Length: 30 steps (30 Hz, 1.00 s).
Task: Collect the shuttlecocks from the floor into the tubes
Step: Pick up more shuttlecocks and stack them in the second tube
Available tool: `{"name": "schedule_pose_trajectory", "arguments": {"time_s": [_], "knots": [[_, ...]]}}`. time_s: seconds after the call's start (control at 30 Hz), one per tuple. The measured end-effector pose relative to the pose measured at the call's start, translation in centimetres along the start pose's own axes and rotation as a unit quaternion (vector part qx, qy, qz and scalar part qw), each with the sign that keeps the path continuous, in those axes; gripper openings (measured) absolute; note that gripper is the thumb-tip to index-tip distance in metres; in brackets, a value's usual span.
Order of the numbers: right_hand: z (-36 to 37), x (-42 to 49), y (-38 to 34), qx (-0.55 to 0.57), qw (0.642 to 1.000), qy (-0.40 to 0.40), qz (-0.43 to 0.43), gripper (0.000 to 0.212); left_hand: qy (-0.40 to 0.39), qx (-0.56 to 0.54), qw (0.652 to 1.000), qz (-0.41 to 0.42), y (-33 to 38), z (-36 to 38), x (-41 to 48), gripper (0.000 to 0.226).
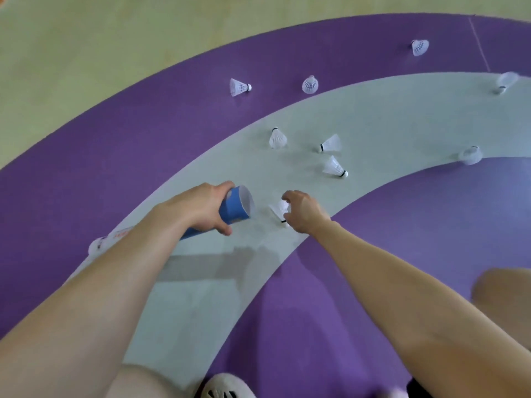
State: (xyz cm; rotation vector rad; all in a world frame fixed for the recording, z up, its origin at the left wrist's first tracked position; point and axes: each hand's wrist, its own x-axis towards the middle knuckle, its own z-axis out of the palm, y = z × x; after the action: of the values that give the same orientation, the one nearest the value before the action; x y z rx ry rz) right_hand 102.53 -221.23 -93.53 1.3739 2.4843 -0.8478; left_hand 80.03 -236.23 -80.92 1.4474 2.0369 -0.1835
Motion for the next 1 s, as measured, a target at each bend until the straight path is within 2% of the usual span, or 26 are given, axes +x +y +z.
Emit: {"name": "schedule_pose_trajectory", "arguments": {"time_s": [0.1,0.2,0.33,0.4,0.53,0.6,0.67,0.8,1.0], "knots": [[0.5,2.3,0.2,-0.036,0.999,-0.016,-0.024,0.052,-0.011,0.025,1.000,-0.006,-0.1,0.4,1.7,0.086],[2.0,5.2,0.3,-0.077,0.994,-0.052,-0.050,0.055,0.027,0.014,0.999,-0.024,-0.6,0.9,2.7,0.083],[3.5,6.9,1.4,-0.184,0.978,-0.061,-0.078,0.034,0.056,0.004,0.997,-0.051,-1.7,1.2,1.1,0.073],[2.2,6.1,1.0,-0.185,0.977,-0.047,-0.096,0.026,0.067,-0.003,0.995,-0.067,-1.6,1.1,-0.8,0.069],[-7.5,5.0,-3.2,-0.018,0.984,0.087,-0.156,0.011,0.131,-0.058,0.987,-0.076,-1.3,2.5,-3.0,0.071],[-13.2,3.5,-5.1,0.062,0.963,0.171,-0.196,0.010,0.164,-0.124,0.976,-0.069,-1.0,3.8,-3.0,0.076],[-16.6,1.2,-5.9,0.137,0.940,0.222,-0.220,0.011,0.168,-0.176,0.968,-0.066,0.0,4.2,-2.3,0.079],[-15.6,-1.7,-4.4,0.307,0.909,0.219,-0.177,0.006,0.154,-0.196,0.968,-0.029,2.0,3.4,-0.1,0.078],[-12.2,-2.9,-3.1,0.336,0.914,0.186,-0.134,0.010,0.121,-0.142,0.982,-0.006,3.6,2.9,2.5,0.082]]}}
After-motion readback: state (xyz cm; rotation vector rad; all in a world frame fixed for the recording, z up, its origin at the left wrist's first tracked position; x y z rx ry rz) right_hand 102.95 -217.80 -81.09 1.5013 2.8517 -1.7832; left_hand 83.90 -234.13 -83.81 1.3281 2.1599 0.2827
